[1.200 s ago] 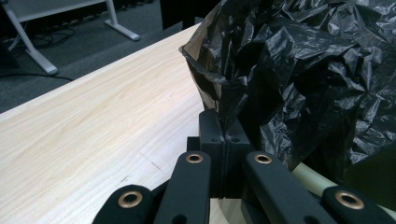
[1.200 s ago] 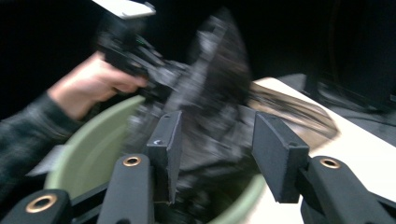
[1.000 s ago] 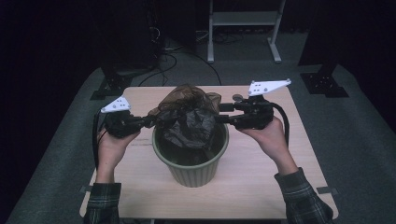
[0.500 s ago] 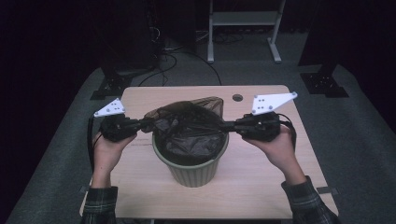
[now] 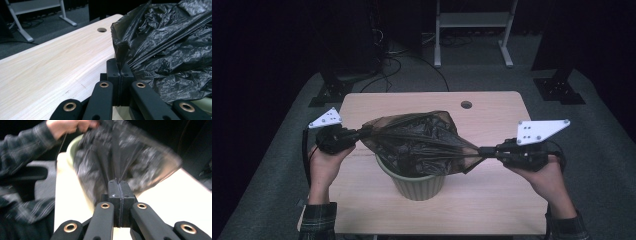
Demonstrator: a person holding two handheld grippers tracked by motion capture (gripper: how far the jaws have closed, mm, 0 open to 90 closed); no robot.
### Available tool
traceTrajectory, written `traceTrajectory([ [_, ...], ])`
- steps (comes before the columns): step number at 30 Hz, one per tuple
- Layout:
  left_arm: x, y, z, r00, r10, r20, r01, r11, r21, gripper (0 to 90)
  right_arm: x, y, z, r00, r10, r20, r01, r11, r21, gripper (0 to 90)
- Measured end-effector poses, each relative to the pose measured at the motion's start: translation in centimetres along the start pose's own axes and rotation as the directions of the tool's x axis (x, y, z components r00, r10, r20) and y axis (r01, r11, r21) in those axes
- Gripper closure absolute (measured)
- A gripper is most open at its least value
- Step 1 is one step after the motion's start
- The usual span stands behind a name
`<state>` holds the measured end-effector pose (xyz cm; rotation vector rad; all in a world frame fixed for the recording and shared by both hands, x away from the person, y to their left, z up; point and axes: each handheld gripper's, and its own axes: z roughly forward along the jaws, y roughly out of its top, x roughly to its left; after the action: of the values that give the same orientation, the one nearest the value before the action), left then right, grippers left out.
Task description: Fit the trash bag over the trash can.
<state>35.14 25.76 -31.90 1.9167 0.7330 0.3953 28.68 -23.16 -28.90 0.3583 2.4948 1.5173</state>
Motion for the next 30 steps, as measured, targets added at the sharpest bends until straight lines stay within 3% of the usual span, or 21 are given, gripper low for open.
traceTrajectory([
  [4, 0.1, -0.3, 0.0, 0.9999, -0.009, 0.006, 0.009, 0.9999, -0.007, 89.9, 0.6, -1.9, 1.6, 0.9970, 0.007, -0.078, -0.005, 0.9998, 0.019, 90.0],
  [7, 0.0, -0.4, 0.0, 0.9999, -0.005, 0.011, 0.005, 1.0000, -0.006, 89.8, 1.0, -2.6, 2.4, 0.9940, 0.018, -0.108, -0.016, 0.9996, 0.023, 90.0],
  [9, -0.2, -0.4, 0.1, 0.9999, -0.001, 0.015, 0.001, 1.0000, -0.003, 89.8, 0.9, -2.8, 3.1, 0.9913, 0.032, -0.128, -0.029, 0.9994, 0.020, 74.5],
  [10, -0.2, -0.3, 0.2, 0.9998, 0.000, 0.017, 0.000, 1.0000, -0.002, 89.8, 0.7, -2.7, 3.2, 0.9912, 0.040, -0.126, -0.039, 0.9992, 0.012, 74.4],
  [14, 0.0, -0.3, 0.3, 0.9998, 0.000, 0.019, 0.000, 1.0000, -0.001, 89.8, -1.1, -1.6, 2.4, 0.9949, 0.070, -0.073, -0.077, 0.9924, -0.095, 69.1],
  [16, 0.1, -0.2, 0.3, 0.9999, 0.000, 0.011, 0.000, 1.0000, 0.001, 89.8, -2.2, -0.8, 1.9, 0.9959, 0.088, -0.020, -0.090, 0.9851, -0.147, 63.4],
  [19, 0.5, -0.3, 0.1, 1.0000, -0.003, 0.000, 0.003, 1.0000, 0.003, 89.8, -4.2, 0.2, 1.2, 0.9931, 0.116, 0.013, -0.111, 0.9726, -0.204, 60.3],
  [21, 0.6, -0.4, -0.1, 1.0000, -0.006, 0.000, 0.006, 1.0000, -0.001, 89.8, -5.3, 0.6, 0.8, 0.9920, 0.126, 0.010, -0.120, 0.9643, -0.236, 60.0],
  [25, 0.7, -0.4, -0.4, 1.0000, -0.007, 0.005, 0.007, 0.9999, -0.009, 89.8, -7.1, 1.3, 0.7, 0.9863, 0.155, 0.056, -0.138, 0.9607, -0.241, 59.2],
  [30, 0.5, -0.2, -0.3, 0.9999, 0.003, 0.013, -0.003, 1.0000, -0.005, 89.8, -10.6, 1.9, 2.1, 0.9682, 0.225, 0.109, -0.199, 0.9566, -0.213, 58.5],
])
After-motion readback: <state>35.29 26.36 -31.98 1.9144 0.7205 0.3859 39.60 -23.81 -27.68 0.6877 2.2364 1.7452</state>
